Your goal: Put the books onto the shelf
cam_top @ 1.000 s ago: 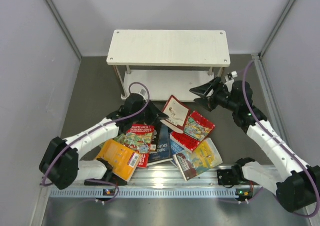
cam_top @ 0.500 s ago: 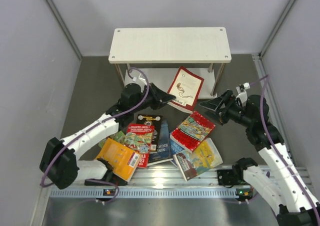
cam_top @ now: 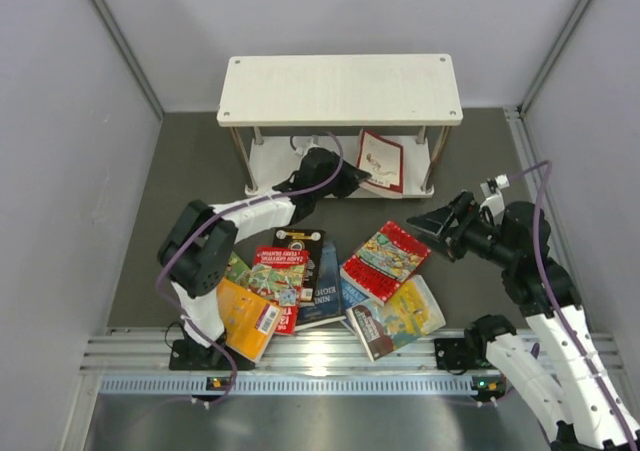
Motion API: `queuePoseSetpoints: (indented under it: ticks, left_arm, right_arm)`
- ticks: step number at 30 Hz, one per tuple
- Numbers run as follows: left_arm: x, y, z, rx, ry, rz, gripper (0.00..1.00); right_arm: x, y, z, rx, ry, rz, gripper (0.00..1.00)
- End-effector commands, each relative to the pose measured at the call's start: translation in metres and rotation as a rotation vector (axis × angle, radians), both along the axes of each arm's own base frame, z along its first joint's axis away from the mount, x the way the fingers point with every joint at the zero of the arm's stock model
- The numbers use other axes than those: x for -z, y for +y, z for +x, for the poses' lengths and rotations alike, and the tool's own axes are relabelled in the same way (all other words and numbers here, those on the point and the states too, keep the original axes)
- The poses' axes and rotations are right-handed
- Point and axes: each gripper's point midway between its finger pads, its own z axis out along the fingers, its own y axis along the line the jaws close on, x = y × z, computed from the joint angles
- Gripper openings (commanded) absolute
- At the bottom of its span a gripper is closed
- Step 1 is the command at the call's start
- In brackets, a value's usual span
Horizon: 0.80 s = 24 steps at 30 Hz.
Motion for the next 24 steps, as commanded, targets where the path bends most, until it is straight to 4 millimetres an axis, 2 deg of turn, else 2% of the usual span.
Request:
queuePoseSetpoints:
  ticks: [1,2,3,4,5,10,11,16,24]
  left_arm:
    - [-0.049,-0.019,0.029,-0.059,-0.105,-0.079,0.0]
    - [-0.032,-0.023,0.033,-0.064,-0.075,-0.052,0.0]
    - [-0.035,-0.031,0.034,-0.057,-0.066,-0.068,0.0]
    - [-0.028,-0.036,0.035,-0.046,-0.041,-0.064,0.0]
    - [-0.01,-0.045,0.031,-0.004,-0.003,-0.061,0.0]
    - [0.012,-0.075,0.02,0.089,0.041,-0.039,0.0]
    - [0.022,-0.076,0.018,0.096,0.06,-0.019,0.0]
    - [0.042,-0.08,0.011,0.123,0.11,0.014,0.02]
    - [0.051,-0.096,-0.003,0.218,0.172,0.04,0.18]
  right_arm:
    - [-0.019,-0.007,-0.012,0.006,-0.062,-0.021,0.71]
    - [-0.016,-0.009,-0.015,0.008,-0.055,-0.035,0.71]
    - [-0.019,-0.01,-0.016,0.011,-0.068,-0.04,0.71]
    - [-0.02,-0.011,-0.017,0.011,-0.074,-0.046,0.71]
    - [-0.022,-0.013,-0.018,0.016,-0.082,-0.062,0.71]
    - [-0.028,-0.018,-0.018,0.019,-0.099,-0.119,0.72]
    - [-0.032,-0.02,-0.017,0.024,-0.114,-0.135,0.72]
    - [-0.028,-0.022,-0.017,0.028,-0.104,-0.157,0.72]
    - [-0.014,-0.021,-0.014,0.019,-0.067,-0.17,0.72]
